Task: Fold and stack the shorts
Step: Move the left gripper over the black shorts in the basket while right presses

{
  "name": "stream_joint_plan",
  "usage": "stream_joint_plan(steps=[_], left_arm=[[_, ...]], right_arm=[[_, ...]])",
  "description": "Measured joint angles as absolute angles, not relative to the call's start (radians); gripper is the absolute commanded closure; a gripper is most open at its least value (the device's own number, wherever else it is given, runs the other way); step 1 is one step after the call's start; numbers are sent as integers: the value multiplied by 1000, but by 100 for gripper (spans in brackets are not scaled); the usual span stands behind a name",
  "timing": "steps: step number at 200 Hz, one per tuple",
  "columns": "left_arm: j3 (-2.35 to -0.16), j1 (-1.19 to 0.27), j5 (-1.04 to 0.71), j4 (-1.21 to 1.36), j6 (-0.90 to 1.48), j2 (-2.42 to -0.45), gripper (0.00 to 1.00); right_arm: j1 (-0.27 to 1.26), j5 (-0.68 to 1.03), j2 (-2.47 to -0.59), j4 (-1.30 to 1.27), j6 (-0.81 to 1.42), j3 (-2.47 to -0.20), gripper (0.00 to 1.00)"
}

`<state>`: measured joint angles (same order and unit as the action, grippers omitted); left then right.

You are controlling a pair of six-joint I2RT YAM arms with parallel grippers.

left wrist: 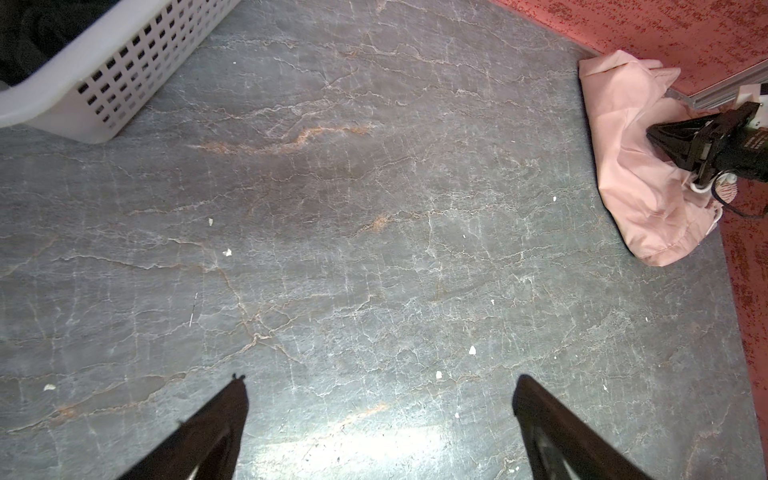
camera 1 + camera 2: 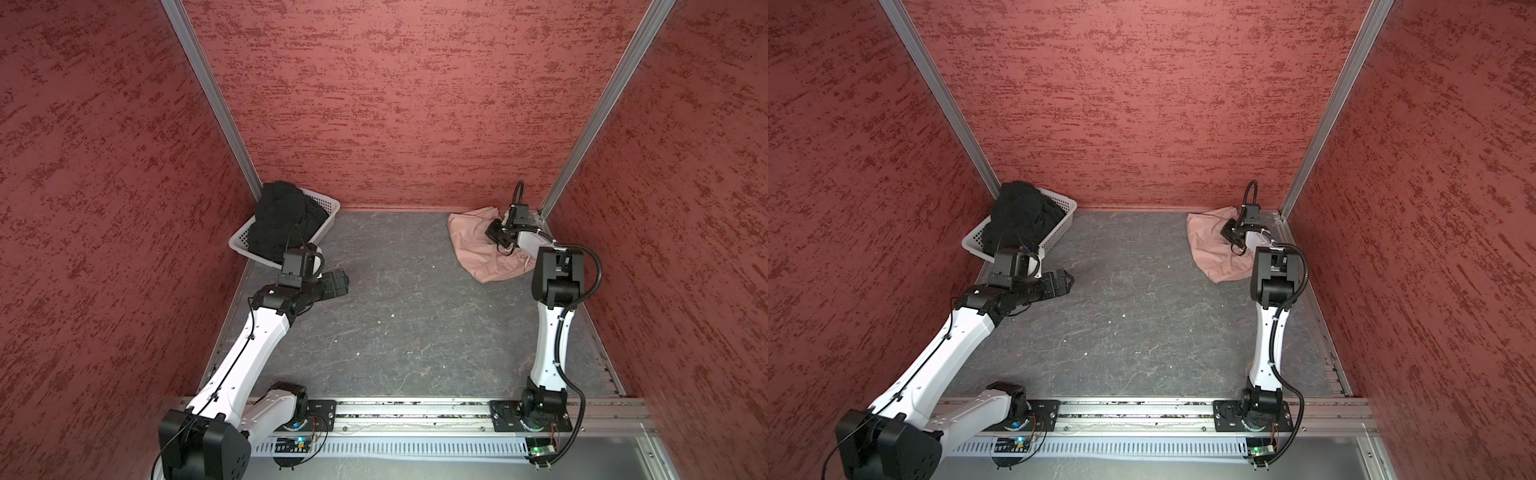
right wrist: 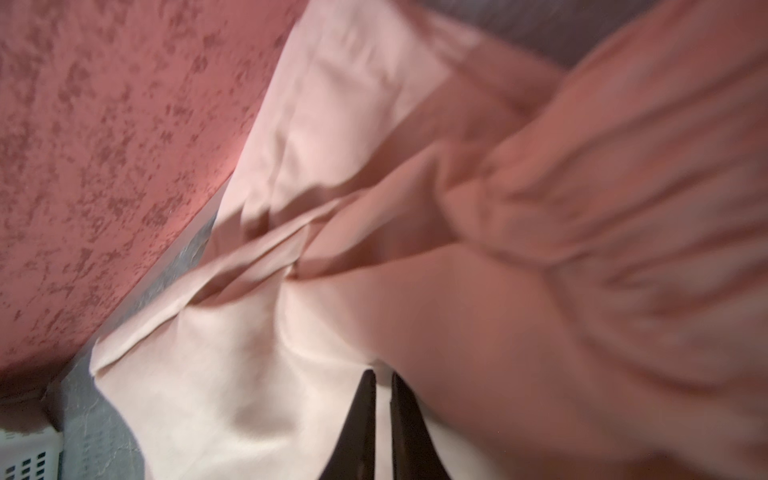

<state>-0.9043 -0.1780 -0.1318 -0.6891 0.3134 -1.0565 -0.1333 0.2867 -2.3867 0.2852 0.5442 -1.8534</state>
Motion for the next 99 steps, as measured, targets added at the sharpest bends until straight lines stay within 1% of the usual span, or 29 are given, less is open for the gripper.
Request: stream_joint_plan(steps=[52,82,99], left_arm=[[-923,-173,-132,-699,305,-1056,1],[-987,-173,-127,-725,289,-1063,1],[-1031,-171,-118,-741,276,-1073,1]], right_arm=[[-154,264,-2388,337,511,-1904,87],[-155,256,-2388,319,512,-1898,84],[-155,270,-2374,272,517,-1853,80]])
